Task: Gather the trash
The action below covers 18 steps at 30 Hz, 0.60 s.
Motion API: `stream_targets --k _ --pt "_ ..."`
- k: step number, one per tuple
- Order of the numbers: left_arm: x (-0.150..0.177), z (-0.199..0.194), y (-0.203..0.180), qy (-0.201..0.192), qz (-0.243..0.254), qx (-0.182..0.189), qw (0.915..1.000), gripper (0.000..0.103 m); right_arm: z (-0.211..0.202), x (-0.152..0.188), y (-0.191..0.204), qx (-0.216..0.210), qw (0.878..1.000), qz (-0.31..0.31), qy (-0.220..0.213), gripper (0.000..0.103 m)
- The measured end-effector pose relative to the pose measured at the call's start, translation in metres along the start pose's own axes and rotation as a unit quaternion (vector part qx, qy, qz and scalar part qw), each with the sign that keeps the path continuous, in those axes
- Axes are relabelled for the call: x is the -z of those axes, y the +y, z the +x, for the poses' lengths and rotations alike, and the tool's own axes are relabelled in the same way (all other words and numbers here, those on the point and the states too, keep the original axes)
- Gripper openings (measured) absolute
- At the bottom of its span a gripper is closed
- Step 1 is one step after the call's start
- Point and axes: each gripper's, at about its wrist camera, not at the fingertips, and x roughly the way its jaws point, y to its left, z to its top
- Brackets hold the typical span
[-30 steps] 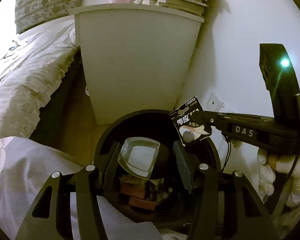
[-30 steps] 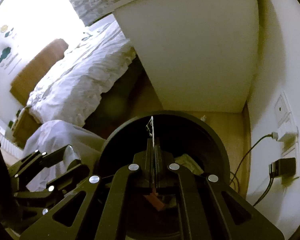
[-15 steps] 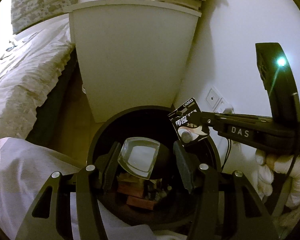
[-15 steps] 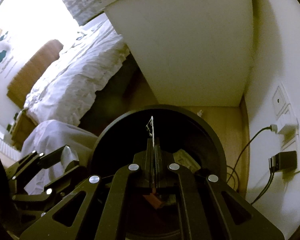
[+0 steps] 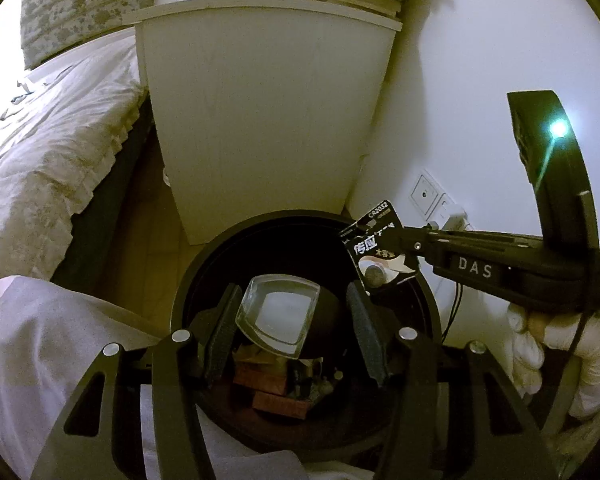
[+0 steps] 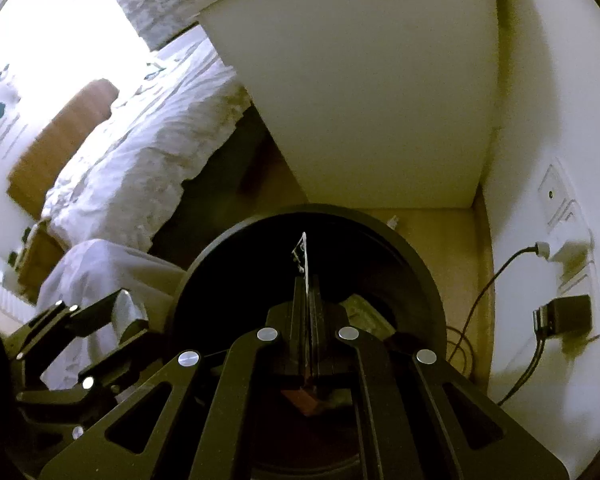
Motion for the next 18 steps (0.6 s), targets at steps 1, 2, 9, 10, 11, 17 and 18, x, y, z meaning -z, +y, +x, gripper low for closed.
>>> stream_targets --k 1,2,9,10,11,17,18 --pt "0.0 0.0 0.0 0.0 0.001 0.001 1.0 0.055 0.0 0.0 0.0 0.002 1.0 0.0 0.0 0.003" --pt "0.0 0.0 0.0 0.0 0.001 0.0 1.0 0.055 0.0 0.0 -0.002 0.003 1.0 0.001 0.0 0.003" --pt "0.0 -0.003 -0.002 -0.007 0.007 -0.004 0.9999 0.057 0.001 0.001 -0.005 0.008 1.0 0.014 0.011 0.003" --pt "0.0 -0.005 -0.002 -0.009 0.008 -0.005 0.9999 0.065 0.001 0.001 -0.004 0.011 1.0 0.015 0.013 0.003" --pt "0.0 -0.007 -0.003 -0.012 0.01 -0.007 0.9999 0.074 0.001 0.001 -0.005 0.013 1.0 0.015 0.016 0.003" --pt "0.003 -0.02 -0.005 -0.026 0.012 -0.009 0.9996 0.089 -0.009 0.003 -0.003 0.015 0.999 0.034 0.004 0.056" --pt "0.003 -0.023 -0.005 -0.031 0.013 -0.011 0.9994 0.09 -0.013 0.003 -0.002 0.015 0.999 0.038 -0.004 0.059"
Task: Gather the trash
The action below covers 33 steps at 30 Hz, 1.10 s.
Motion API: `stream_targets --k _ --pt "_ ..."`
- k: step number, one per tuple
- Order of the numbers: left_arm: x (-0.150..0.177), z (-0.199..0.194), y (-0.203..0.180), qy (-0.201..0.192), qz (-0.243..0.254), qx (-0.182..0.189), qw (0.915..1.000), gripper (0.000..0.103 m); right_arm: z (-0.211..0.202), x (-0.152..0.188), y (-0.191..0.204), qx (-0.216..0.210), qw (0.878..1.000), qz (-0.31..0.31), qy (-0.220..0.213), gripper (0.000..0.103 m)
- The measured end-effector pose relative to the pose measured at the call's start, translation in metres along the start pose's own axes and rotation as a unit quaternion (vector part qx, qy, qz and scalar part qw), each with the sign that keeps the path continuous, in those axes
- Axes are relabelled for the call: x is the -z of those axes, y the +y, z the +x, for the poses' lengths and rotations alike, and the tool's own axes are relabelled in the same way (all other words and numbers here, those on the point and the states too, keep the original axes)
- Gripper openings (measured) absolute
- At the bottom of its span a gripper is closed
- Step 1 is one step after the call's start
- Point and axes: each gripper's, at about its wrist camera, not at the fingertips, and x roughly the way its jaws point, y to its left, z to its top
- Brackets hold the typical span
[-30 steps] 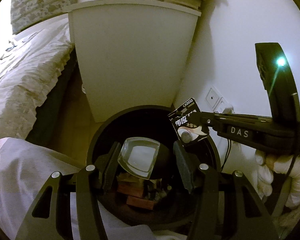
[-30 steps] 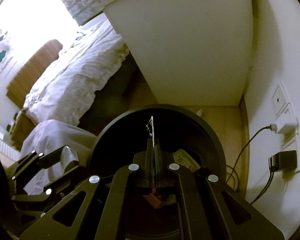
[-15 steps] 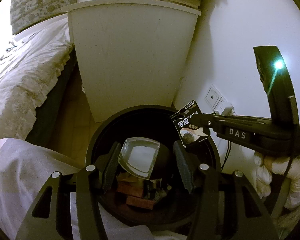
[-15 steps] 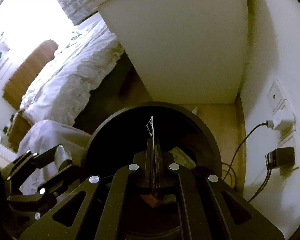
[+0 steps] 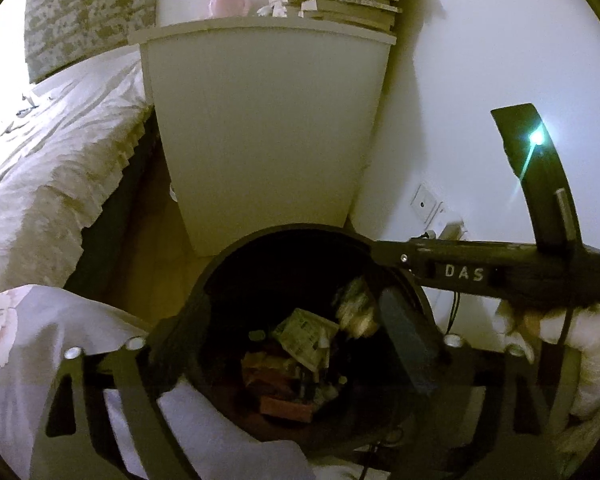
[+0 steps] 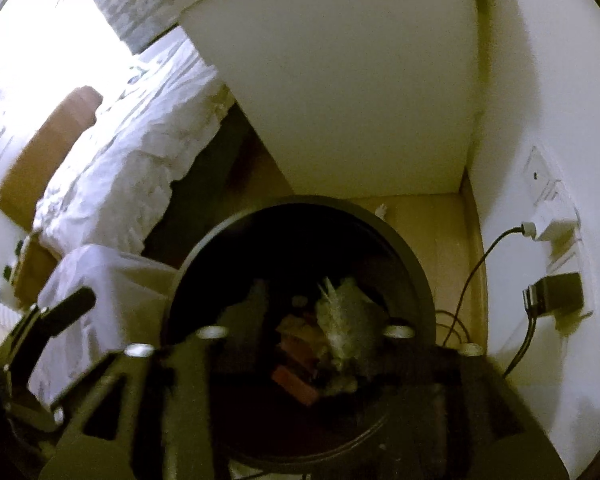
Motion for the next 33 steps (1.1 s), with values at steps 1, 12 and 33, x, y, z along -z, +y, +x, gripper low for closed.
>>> stream_targets --k 1,12,33 --pt "0.0 -0.002 0.0 -0.003 0.001 -0.001 1.0 0.091 -0.002 0.0 0.0 0.0 1.0 0.0 -0.002 0.061" --pt "0.019 -0.078 0.038 -0.051 -0.051 -0.035 0.9968 0.097 -0.028 0.002 0.067 -0.055 0.998 -0.04 -0.013 0.067" --pt "0.152 -0.284 0.198 -0.112 -0.257 -0.337 0.8988 0.098 -0.081 0.098 0.352 -0.171 0.946 -0.249 -0.114 0.083"
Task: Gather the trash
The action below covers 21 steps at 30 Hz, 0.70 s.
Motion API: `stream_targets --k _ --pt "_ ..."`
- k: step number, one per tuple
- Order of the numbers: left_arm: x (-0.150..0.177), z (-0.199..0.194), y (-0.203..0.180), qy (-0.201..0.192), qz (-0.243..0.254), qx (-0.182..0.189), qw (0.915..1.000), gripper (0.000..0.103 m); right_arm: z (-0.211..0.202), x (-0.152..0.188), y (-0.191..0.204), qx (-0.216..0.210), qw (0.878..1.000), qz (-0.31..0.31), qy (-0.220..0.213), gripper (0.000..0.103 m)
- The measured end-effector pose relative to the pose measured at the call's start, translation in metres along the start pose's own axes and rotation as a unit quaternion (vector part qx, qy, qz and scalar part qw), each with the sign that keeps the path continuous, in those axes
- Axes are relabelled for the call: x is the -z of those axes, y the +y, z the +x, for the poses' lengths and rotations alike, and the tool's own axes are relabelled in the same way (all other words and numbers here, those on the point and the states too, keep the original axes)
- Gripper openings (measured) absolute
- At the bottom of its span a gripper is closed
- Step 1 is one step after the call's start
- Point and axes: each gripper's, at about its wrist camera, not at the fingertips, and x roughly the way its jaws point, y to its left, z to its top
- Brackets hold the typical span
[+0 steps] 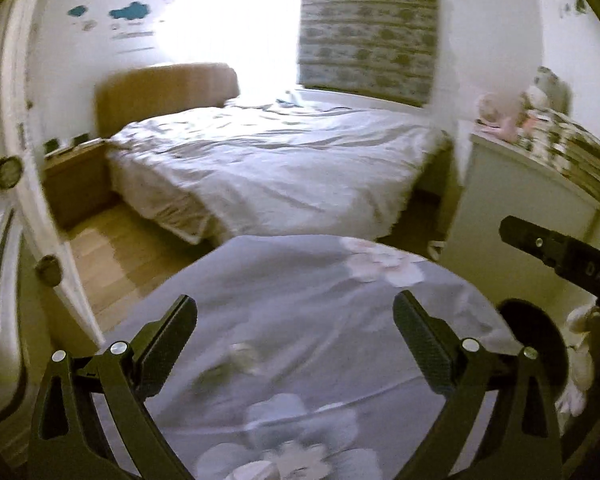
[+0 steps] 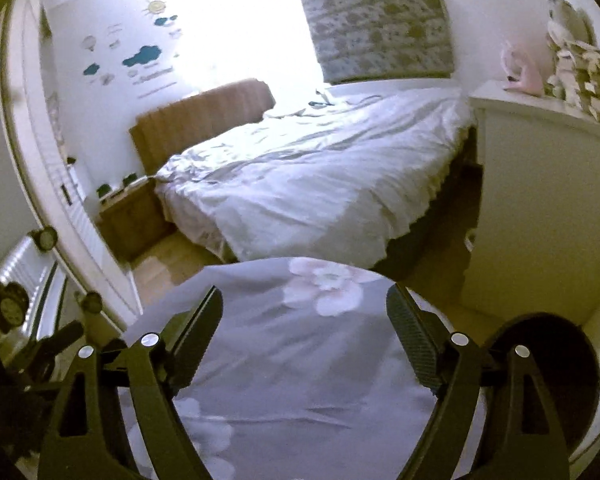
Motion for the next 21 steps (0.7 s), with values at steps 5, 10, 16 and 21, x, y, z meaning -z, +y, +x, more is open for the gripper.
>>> stream_targets --k 5,10,16,21 --pt "0.009 -0.001 0.027 0.0 -0.01 -0.015 0.9998 0.098 0.017 0.02 0.029 0.026 0.999 -0.011 -0.016 0.083" --pt "0.018 0.007 0.036 0.011 -0.02 -0.012 0.9997 0.098 0.024 0.046 0.031 0.056 0.998 0.005 -0.037 0.085" --pt "0.032 0.016 0.039 0.017 -0.023 -0.019 0.9994 0.098 0.02 0.076 0.022 0.092 0.993 0.007 -0.073 0.094" --pt "0.043 0.026 0.035 0.032 -0.014 -0.02 0.9992 0.098 0.024 0.095 0.024 0.104 0.992 -0.019 -0.073 0.094"
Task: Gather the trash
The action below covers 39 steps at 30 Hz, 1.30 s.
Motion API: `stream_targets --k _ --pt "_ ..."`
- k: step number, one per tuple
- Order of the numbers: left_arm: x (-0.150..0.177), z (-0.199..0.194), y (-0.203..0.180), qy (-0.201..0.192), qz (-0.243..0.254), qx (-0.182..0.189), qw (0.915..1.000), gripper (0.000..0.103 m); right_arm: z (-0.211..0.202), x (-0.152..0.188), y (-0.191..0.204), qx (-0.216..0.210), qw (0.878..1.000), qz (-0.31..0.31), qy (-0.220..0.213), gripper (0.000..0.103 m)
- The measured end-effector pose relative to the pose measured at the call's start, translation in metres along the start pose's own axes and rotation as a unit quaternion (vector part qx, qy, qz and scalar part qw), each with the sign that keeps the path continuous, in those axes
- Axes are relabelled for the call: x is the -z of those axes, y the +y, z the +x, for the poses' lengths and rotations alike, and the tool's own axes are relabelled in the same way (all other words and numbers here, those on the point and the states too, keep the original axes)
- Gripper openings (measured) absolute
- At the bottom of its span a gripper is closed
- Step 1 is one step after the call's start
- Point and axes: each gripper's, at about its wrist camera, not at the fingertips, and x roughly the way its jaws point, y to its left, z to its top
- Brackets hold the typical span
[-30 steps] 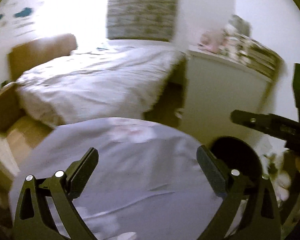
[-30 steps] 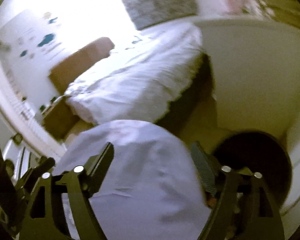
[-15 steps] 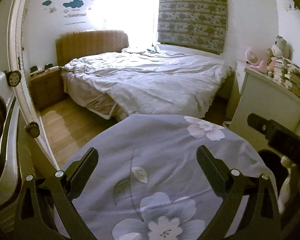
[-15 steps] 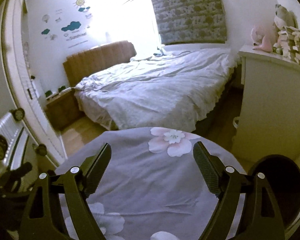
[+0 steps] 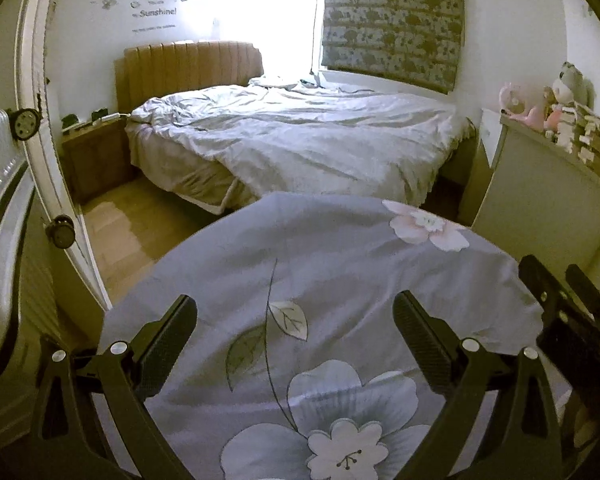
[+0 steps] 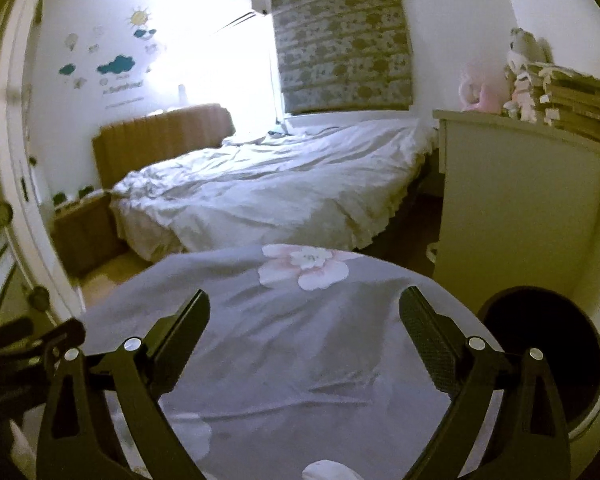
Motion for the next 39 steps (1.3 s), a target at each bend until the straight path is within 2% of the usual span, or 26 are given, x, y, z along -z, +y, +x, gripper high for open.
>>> stream_targets --k 9,27,39 --pt "0.008 0.008 -0.004 0.015 0.005 -0.001 0.9999 0.098 0.012 0.028 -0.001 0.007 1.0 -0.007 0.023 0.094" --pt "0.023 0.022 -0.019 0.03 0.044 0.022 0.9983 0.098 0.015 0.031 0.004 0.024 0.999 -0.012 0.022 0.094" --pt "0.025 0.024 -0.021 0.033 0.049 0.034 0.9977 0.098 0.016 0.031 0.005 0.026 0.999 -0.014 0.025 0.094"
